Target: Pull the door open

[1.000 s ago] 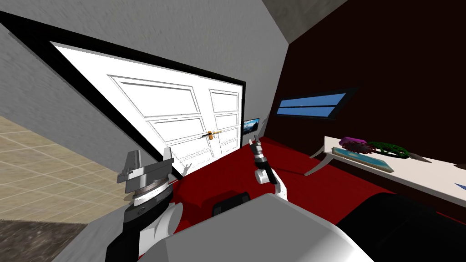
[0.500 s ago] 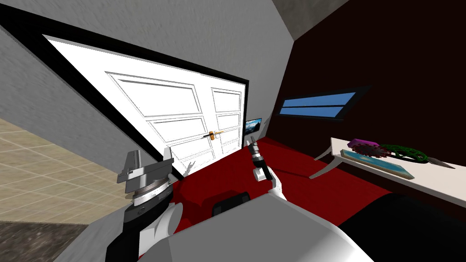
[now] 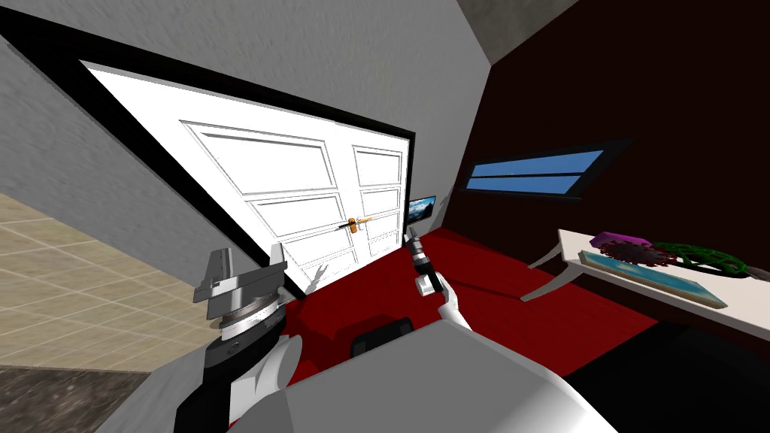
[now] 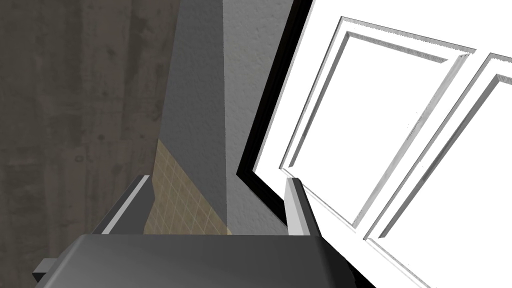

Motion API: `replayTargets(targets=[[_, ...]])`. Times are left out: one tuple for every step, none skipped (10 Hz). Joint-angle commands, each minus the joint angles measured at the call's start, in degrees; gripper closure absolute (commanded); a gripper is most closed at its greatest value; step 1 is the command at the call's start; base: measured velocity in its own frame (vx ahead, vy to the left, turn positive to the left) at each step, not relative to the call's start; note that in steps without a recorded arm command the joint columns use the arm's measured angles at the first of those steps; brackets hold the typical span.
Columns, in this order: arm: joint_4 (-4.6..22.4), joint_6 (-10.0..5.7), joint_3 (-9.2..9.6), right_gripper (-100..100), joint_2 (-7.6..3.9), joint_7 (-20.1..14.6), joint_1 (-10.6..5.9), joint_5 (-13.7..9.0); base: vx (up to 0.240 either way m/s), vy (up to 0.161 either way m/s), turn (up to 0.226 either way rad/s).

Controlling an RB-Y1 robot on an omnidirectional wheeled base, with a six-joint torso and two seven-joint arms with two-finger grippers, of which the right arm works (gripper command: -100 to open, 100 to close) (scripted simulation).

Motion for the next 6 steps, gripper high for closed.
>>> replayTargets(targets=[[2.86, -0.21, -0.13, -100, -0.99, -1.20, -1.89, 0.40, 0.115, 0.081, 0.033], [3.48, -0.21, -0.13, -100, -0.99, -1.20, -1.89, 0.40, 0.072, 0.047, 0.006], [5.59, -0.34, -0.09, -100, -1.37, -1.74, -3.06, 0.75, 0.058, 0.030, 0.018], [6.95, -0.46, -0.04, -100, -1.74, -2.30, -4.24, 1.10, 0.074, 0.054, 0.036], [7.73, -0.46, -0.04, -100, -1.74, -2.30, -4.24, 1.10, 0.056, 0.042, 0.011], [9.52, -0.59, 0.00, -100, -2.11, -2.85, -5.43, 1.45, 0.055, 0.042, 0.025]])
